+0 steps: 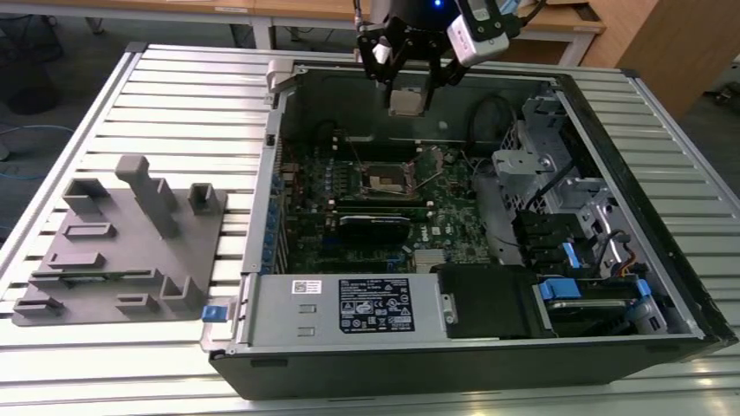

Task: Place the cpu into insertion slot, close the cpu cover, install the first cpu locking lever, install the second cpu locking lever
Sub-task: 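Place the cpu into insertion slot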

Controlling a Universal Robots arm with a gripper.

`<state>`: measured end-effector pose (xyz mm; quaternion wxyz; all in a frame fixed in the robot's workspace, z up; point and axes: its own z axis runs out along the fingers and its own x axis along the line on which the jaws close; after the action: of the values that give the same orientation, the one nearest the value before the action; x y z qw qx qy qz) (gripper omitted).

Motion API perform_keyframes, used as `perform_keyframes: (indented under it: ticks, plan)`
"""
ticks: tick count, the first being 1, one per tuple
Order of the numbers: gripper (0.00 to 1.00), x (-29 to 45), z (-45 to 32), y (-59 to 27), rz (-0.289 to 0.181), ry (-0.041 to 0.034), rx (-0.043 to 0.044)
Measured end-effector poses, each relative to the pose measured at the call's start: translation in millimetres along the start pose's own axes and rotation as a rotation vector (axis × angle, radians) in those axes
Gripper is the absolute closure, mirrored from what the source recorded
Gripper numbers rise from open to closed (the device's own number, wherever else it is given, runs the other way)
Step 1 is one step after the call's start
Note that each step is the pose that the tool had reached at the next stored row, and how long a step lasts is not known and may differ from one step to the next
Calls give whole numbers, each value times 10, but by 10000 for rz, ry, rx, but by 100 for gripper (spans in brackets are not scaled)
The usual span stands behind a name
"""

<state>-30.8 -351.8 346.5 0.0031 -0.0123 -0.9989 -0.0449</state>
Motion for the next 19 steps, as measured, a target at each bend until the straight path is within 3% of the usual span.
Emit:
perform_keyframes:
  ticks: [9,19]
  plan:
    - [46,0,16,-2,-2,-10,-2]
    - [46,-1,151,-14,-31,-68,14]
